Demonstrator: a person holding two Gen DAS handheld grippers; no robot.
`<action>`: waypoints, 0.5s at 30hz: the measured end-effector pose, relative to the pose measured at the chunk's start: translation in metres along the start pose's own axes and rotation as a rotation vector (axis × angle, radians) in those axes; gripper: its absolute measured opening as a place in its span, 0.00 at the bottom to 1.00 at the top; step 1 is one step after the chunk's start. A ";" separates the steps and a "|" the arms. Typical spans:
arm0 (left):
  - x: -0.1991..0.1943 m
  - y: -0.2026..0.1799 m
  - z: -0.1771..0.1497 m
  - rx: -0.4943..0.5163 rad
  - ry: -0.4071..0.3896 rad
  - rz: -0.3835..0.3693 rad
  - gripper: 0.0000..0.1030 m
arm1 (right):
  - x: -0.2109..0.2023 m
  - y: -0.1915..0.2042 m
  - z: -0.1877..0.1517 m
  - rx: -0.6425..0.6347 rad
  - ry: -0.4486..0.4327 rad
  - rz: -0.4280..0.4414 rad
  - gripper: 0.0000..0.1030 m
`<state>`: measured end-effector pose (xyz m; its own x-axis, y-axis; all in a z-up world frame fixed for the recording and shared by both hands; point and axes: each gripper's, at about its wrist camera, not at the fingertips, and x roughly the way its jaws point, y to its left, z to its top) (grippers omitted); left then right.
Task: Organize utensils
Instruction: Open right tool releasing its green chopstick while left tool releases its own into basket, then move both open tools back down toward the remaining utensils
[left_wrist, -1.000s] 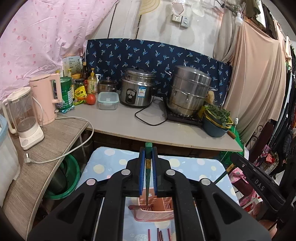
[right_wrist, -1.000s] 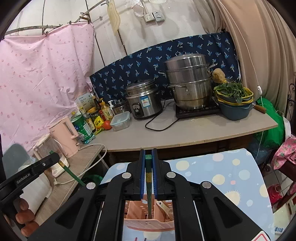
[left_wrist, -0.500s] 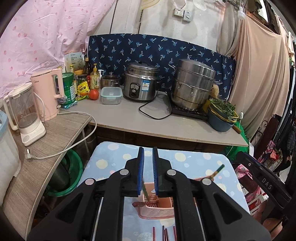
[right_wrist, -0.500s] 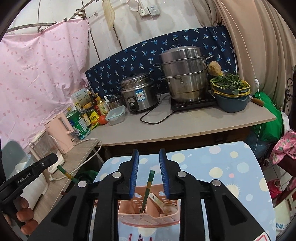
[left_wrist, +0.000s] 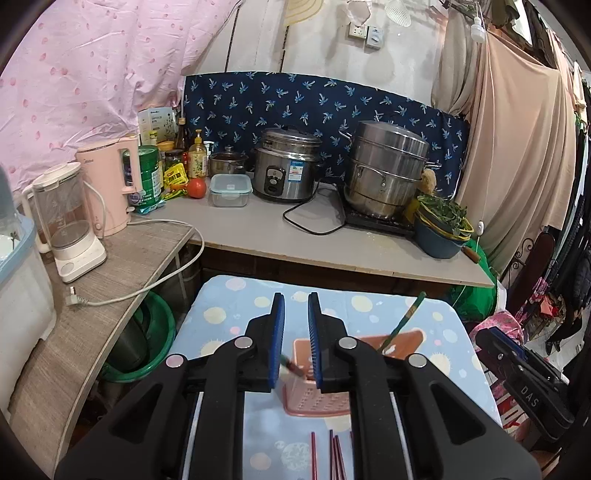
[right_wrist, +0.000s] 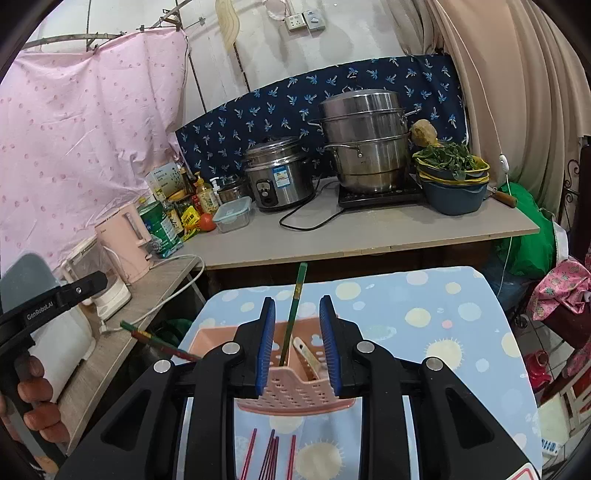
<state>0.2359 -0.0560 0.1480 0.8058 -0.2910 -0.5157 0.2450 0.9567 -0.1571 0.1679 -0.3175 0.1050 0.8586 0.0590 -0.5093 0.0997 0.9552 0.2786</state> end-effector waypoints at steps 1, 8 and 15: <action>-0.003 0.001 -0.004 0.002 0.003 0.002 0.12 | -0.002 0.000 -0.005 -0.002 0.008 0.003 0.24; -0.022 0.008 -0.037 0.012 0.030 0.018 0.12 | -0.023 0.006 -0.045 -0.018 0.056 0.000 0.24; -0.032 0.016 -0.081 0.015 0.096 0.027 0.12 | -0.042 0.009 -0.087 -0.053 0.108 -0.016 0.24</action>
<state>0.1704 -0.0310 0.0936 0.7568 -0.2628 -0.5985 0.2322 0.9640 -0.1297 0.0895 -0.2858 0.0583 0.7975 0.0717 -0.5990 0.0840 0.9700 0.2281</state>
